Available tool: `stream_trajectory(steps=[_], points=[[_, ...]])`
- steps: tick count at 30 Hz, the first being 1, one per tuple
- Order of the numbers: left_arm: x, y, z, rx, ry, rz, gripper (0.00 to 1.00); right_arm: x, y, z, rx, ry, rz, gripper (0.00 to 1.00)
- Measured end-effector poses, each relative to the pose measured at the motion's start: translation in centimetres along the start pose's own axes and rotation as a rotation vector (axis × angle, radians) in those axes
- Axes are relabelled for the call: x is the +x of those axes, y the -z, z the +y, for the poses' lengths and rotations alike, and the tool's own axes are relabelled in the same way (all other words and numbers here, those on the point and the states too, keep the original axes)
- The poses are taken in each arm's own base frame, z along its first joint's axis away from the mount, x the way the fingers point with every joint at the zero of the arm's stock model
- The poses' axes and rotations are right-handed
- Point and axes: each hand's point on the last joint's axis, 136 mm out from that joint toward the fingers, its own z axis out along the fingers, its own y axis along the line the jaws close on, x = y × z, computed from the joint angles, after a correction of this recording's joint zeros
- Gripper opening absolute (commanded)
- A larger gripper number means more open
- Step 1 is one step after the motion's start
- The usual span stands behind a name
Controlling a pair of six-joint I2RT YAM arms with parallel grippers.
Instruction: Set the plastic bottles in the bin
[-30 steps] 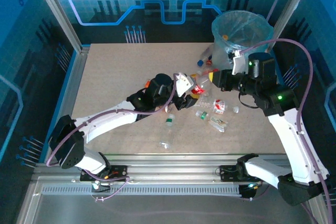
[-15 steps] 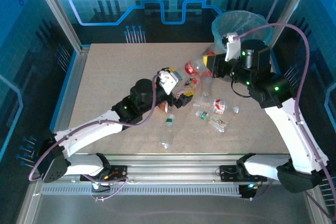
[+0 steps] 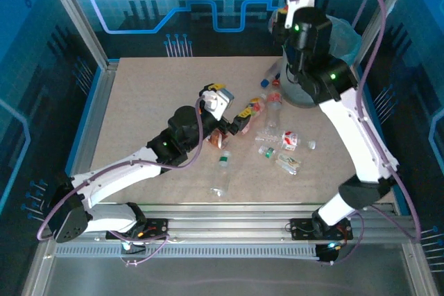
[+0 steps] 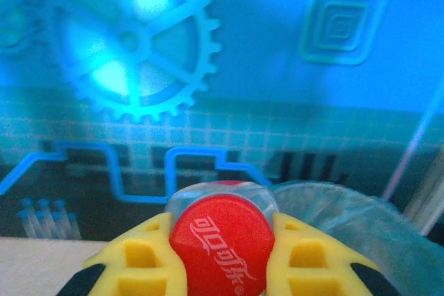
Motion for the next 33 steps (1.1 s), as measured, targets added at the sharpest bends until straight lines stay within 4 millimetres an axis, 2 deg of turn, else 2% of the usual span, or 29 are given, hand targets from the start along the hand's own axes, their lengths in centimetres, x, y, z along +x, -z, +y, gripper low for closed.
stream_trajectory(steps=[4,8,10,13,17,21,28,33], points=[[0.1,-0.1,0.2,-0.011,-0.001,0.003,0.97,-2.2,-2.3,-2.6,0.139,0.015,-0.019,0.00],[0.5,-0.2,0.2,-0.016,-0.002,0.012,0.97,-2.3,-3.8,-5.2,0.248,0.034,0.010,0.00],[0.9,-0.5,0.1,-0.015,-0.003,0.022,0.97,-1.1,-4.3,-5.5,0.271,0.066,0.052,0.00],[1.5,-0.8,0.0,-0.014,-0.006,0.036,0.97,1.5,-5.1,-4.9,0.258,0.121,0.135,0.00],[1.9,-1.0,0.0,-0.014,-0.007,0.046,0.97,6.0,-6.4,-3.9,0.211,0.147,0.263,0.00],[2.1,-1.0,0.1,-0.019,-0.008,0.051,0.97,10.0,-7.5,-3.9,0.168,0.133,0.382,0.00],[2.1,-1.0,0.1,-0.020,-0.008,0.053,0.97,12.2,-8.4,-5.3,0.136,0.055,0.460,0.00],[2.3,-1.1,0.1,-0.020,-0.008,0.059,0.97,14.5,-10.0,-5.6,0.117,0.017,0.516,0.00]])
